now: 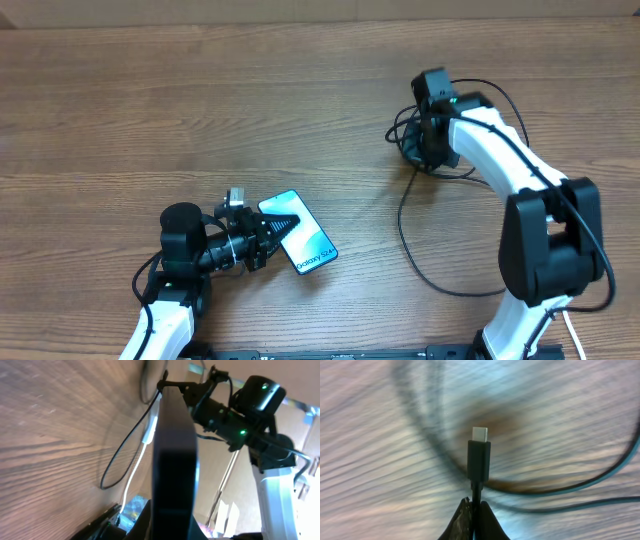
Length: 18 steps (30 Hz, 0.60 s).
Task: Plug charger to phone and switch on socket
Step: 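Grasp the USB-C plug with the right gripper and lift it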
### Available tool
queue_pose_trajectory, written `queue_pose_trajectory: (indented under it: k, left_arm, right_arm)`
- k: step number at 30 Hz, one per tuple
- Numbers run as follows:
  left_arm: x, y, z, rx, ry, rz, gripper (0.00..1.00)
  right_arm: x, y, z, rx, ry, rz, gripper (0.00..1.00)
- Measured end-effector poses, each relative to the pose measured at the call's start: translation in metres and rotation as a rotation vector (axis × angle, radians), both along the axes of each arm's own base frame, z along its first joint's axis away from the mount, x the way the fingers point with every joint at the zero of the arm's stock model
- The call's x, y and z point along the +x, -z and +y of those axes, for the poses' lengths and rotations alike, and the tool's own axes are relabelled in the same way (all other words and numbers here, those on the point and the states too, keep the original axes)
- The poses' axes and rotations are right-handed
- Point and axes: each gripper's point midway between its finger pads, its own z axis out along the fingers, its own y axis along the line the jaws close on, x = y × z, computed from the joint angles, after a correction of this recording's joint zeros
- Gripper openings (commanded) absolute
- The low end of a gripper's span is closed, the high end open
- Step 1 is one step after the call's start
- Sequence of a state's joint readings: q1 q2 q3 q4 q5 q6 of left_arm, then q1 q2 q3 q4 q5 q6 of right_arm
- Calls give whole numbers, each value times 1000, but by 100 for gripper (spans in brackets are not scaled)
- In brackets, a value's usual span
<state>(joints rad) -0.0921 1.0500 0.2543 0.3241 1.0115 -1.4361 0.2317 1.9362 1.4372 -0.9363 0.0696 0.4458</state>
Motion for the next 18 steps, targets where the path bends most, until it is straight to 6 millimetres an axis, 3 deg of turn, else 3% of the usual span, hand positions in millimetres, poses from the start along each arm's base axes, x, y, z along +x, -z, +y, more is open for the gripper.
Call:
queue_pose_trajectory:
  k: [7, 13, 18]
  left_arm:
    - [4, -24, -4, -25, 33, -147, 4]
    - [6, -28, 0, -39, 44, -163, 4]
    - [29, -48, 17, -54, 48, -232, 4]
  right_arm:
    - [-4, -80, 24, 147, -122, -154, 4]
    - [-59, -133, 37, 264, -245, -141, 4]
    - [-103, -173, 58, 415, -392, -157, 4]
